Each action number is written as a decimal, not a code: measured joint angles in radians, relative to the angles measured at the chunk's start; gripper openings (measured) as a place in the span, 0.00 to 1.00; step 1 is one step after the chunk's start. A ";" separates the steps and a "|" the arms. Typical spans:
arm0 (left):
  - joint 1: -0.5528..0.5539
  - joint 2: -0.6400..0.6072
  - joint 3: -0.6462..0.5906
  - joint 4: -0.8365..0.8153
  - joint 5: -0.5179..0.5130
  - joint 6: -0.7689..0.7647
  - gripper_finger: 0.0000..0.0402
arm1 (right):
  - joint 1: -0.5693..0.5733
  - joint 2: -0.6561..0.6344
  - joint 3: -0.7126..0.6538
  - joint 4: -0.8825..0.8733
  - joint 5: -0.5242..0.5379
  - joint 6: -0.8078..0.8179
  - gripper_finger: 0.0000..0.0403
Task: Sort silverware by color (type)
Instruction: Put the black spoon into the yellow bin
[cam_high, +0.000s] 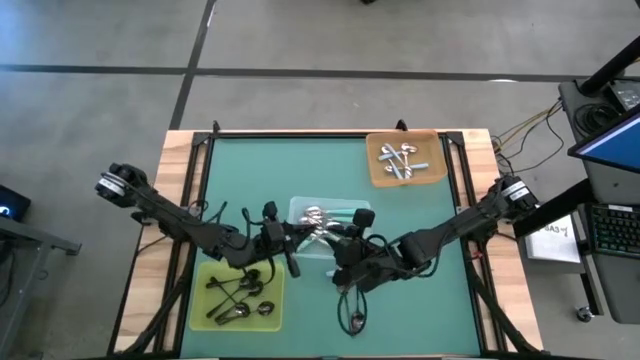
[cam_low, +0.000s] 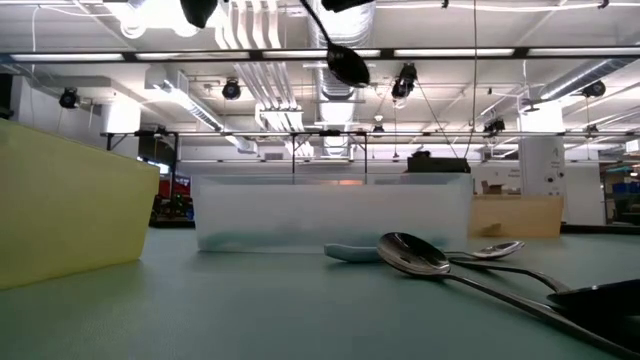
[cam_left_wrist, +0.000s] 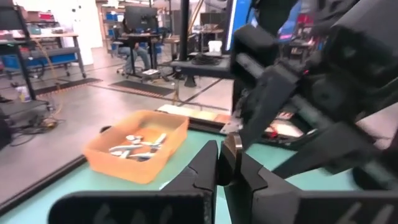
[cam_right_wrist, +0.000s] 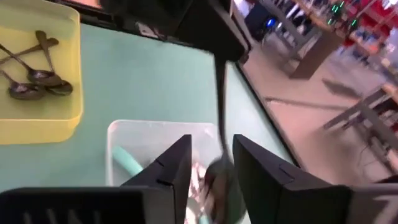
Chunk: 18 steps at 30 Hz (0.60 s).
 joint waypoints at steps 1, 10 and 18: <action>0.000 -0.017 0.000 -0.032 -0.002 -0.003 0.00 | 0.005 0.000 0.016 -0.041 -0.009 0.035 0.28; -0.038 -0.252 0.000 -0.577 0.257 -0.435 0.00 | 0.045 -0.001 0.094 -0.287 -0.434 0.487 0.26; -0.154 -0.396 0.000 -1.084 0.561 -0.922 0.00 | 0.093 0.056 0.025 -0.302 -0.514 0.757 0.22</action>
